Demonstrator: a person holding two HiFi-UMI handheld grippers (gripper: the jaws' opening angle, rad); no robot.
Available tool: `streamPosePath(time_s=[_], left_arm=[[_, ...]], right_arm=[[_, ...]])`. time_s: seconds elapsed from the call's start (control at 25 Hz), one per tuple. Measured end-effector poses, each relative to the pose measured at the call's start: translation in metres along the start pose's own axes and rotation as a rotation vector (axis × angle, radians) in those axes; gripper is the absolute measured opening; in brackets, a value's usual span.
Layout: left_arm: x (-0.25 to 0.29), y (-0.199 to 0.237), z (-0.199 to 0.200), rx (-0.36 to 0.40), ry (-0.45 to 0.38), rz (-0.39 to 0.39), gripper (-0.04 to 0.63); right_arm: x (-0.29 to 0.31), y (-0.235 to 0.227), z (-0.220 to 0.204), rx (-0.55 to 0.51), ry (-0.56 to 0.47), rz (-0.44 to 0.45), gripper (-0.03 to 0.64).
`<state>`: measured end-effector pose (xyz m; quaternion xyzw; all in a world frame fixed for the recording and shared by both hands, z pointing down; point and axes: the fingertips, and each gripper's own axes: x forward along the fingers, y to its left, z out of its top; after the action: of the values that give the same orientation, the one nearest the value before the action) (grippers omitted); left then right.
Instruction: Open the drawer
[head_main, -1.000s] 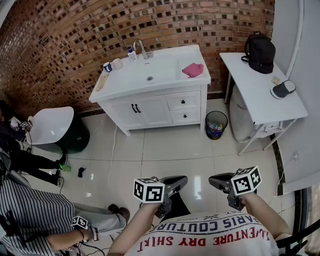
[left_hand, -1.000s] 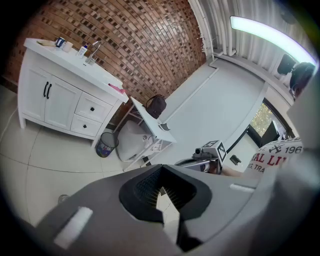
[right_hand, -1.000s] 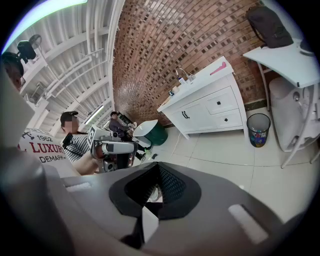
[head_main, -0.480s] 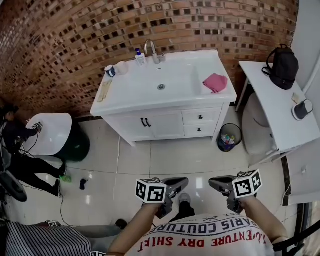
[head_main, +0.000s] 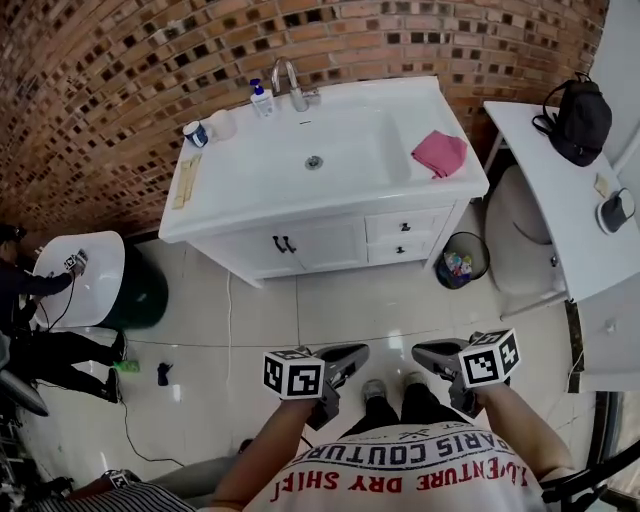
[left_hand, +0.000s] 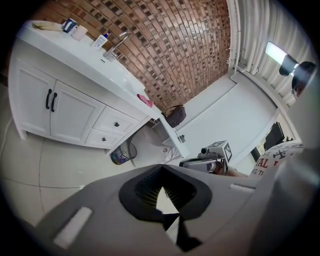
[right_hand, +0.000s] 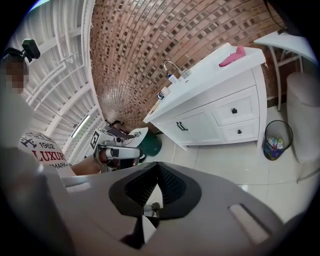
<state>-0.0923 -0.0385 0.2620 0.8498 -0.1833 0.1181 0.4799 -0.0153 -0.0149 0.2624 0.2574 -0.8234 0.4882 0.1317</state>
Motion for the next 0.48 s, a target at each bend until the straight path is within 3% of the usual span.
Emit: streamPosePath(time_s=[0.48], left_arm=[[0.031, 0.045, 0.009, -0.047, -0.087, 0.054, -0.015]], right_arm=[[0.021, -0.082, 0.017, -0.023, 0.060, -0.015, 0.020]])
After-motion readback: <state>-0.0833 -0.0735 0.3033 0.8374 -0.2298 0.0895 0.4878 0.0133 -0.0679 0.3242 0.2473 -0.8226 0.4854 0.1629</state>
